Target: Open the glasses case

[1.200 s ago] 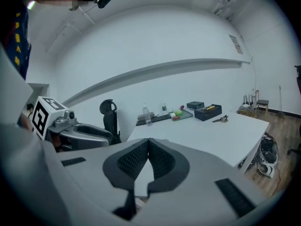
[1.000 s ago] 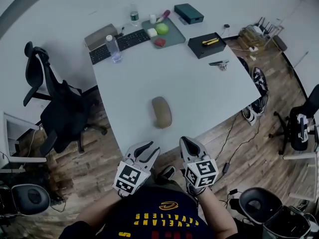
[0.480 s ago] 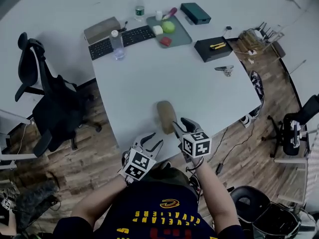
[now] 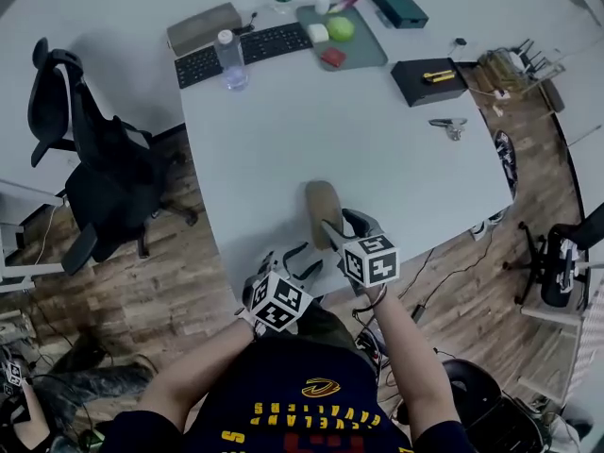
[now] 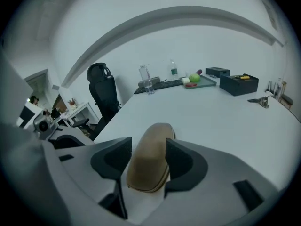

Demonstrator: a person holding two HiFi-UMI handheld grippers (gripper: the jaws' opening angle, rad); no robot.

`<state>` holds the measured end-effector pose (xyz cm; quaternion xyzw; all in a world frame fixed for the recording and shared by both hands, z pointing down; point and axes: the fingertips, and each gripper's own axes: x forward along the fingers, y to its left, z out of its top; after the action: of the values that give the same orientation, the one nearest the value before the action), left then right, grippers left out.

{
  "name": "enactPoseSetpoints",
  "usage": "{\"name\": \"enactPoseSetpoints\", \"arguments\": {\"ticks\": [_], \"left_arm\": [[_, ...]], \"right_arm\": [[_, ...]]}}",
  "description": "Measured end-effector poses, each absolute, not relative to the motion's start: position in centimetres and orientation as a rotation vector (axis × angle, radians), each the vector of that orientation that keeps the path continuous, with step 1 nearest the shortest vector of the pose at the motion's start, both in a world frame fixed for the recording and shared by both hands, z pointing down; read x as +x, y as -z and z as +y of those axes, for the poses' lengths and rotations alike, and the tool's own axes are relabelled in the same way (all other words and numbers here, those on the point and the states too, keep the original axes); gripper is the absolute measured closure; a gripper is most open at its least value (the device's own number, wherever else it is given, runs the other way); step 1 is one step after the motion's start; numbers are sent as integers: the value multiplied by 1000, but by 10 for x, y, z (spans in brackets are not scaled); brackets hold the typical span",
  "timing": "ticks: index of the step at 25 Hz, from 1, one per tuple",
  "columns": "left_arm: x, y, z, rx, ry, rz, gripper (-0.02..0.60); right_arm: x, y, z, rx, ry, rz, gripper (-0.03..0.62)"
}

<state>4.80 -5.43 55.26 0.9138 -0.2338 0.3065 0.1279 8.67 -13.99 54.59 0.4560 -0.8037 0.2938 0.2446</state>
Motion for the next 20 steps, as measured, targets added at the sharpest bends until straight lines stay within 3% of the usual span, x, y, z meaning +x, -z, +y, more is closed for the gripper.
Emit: {"name": "enactPoseSetpoints", "arguments": {"ticks": [20], "left_arm": [[55,-610,-62,2628,-1011,-774,378]], "right_arm": [[88,-578,-137,1103,-917,-2197,361]]}}
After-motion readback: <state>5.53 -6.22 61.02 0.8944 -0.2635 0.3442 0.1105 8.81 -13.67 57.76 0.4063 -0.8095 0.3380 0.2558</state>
